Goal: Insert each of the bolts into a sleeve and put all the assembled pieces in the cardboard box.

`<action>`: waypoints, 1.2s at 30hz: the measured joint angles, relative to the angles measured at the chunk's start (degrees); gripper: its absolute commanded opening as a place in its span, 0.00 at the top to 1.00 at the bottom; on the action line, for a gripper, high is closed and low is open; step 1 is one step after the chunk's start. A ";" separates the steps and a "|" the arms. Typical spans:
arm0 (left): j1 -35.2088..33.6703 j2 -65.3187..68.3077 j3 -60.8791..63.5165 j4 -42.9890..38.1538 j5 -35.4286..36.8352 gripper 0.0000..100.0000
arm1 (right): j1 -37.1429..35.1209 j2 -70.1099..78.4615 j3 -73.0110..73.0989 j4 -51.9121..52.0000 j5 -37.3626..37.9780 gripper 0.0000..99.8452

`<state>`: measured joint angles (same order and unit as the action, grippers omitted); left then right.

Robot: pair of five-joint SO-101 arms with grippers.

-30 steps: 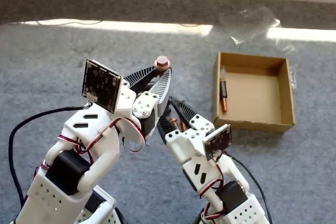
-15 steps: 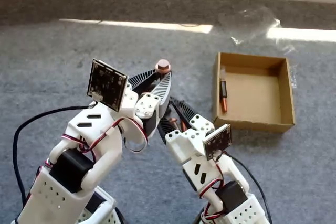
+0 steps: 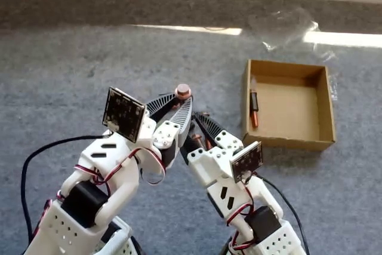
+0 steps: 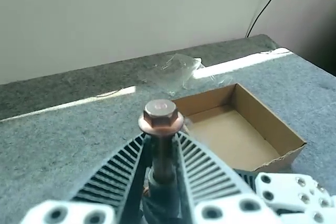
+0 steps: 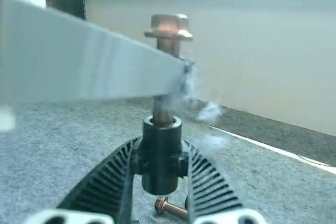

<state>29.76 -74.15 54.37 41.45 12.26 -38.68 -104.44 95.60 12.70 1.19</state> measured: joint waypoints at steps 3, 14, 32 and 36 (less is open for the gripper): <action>0.00 -0.44 2.20 -0.79 0.00 0.99 | 0.09 0.00 0.00 0.00 0.00 1.00; 0.09 -1.23 4.57 -1.05 0.00 0.99 | 0.18 0.00 0.00 0.00 0.00 1.00; 0.09 -2.20 6.42 -1.58 0.00 0.99 | 0.09 0.09 0.00 0.09 0.00 1.00; 0.09 -2.20 6.42 -1.58 0.00 0.99 | 0.09 0.09 0.00 0.09 0.00 1.00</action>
